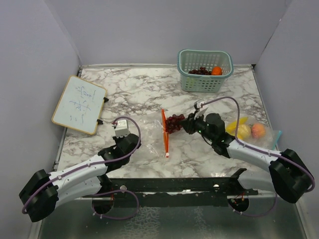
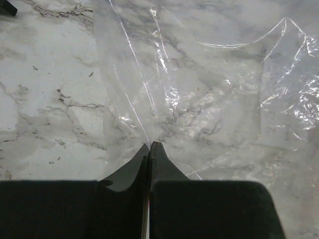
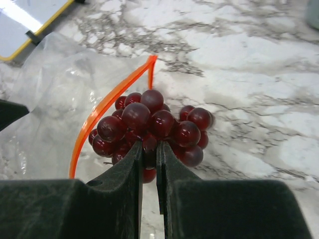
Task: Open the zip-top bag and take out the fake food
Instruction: Pick up the fake fruit from the zipper food storage bag, then place the fake fruit in the bin, then place the zipper food storage bag at the center of the board.
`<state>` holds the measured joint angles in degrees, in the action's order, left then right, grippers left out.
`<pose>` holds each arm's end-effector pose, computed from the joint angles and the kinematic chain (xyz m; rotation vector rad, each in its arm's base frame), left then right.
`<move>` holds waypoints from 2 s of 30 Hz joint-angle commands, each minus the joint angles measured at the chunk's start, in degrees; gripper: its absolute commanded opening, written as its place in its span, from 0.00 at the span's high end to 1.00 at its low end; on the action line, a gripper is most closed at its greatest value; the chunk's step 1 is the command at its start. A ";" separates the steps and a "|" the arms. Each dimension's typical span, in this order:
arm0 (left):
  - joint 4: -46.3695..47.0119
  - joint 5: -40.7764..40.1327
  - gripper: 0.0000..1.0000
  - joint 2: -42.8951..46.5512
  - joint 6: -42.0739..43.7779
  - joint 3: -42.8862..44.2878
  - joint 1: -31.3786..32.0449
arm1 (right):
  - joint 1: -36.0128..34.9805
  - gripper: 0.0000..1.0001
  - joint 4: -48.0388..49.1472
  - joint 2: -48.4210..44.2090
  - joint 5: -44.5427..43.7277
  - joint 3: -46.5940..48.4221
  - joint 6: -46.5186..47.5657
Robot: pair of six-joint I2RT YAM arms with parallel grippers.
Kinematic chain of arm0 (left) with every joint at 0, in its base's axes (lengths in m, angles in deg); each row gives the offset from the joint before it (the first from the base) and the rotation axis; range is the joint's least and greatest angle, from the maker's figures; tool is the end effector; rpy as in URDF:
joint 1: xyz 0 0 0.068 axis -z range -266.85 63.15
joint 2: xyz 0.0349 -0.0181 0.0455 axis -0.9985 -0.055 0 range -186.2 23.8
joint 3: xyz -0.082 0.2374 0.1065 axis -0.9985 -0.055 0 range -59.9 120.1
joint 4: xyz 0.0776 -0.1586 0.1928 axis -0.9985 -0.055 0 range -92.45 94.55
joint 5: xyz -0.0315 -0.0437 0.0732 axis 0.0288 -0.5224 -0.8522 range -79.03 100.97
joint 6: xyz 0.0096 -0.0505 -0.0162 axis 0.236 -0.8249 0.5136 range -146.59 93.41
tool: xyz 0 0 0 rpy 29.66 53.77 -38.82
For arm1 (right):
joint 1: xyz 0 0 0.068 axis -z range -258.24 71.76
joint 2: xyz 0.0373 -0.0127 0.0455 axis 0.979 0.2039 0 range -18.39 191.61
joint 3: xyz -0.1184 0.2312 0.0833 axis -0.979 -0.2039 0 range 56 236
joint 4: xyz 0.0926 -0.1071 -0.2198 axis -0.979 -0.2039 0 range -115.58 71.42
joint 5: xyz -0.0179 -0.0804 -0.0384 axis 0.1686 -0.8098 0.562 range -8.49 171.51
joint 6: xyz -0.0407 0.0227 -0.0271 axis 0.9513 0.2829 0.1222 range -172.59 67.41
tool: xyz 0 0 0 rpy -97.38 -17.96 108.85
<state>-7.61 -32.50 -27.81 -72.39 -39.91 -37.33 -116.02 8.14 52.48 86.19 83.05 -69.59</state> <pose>0.1278 -0.1120 0.1739 -0.2846 2.0790 -0.0971 0.2009 0.1595 0.2044 -0.4062 1.8913 0.7274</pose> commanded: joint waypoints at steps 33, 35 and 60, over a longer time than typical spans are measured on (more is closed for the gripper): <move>3.93 7.50 1.00 -1.33 2.56 0.45 -2.64 | 28.84 0.93 -26.61 36.62 1.35 65.24 8.13; 4.61 7.50 1.00 -3.79 3.44 2.29 -2.79 | 28.82 0.77 -26.88 37.25 2.93 65.61 9.12; 19.80 12.52 1.00 -43.60 22.71 36.92 -29.43 | 28.75 0.41 -18.02 -6.16 -0.53 20.00 -3.10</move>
<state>9.37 -18.86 -67.20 -55.32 -10.43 -65.04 -87.14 -6.38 51.89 94.30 109.48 -65.22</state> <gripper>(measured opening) 0.010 0.593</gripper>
